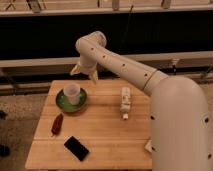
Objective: Place the ceramic cup in the ceramic bowl
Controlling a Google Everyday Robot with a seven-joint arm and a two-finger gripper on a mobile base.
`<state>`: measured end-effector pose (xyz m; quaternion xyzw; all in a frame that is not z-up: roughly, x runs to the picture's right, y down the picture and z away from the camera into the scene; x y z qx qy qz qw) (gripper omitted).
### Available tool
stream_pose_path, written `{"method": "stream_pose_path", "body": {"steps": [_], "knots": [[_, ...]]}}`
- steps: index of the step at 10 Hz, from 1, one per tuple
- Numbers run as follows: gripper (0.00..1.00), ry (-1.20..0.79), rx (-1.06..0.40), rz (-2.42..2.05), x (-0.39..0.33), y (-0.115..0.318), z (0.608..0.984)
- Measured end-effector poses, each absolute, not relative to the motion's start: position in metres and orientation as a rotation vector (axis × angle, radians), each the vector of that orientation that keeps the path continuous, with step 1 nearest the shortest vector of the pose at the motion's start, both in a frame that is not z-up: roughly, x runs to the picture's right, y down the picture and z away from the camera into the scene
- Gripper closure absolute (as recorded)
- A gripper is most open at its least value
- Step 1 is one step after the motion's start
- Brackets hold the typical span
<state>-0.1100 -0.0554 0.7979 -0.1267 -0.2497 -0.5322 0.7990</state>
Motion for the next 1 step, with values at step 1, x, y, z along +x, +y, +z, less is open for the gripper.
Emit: {"method": "stream_pose_path", "body": {"steps": [1], "knots": [[0.2, -0.544, -0.278, -1.145, -0.1115, -0.0479, 0.8069]]}}
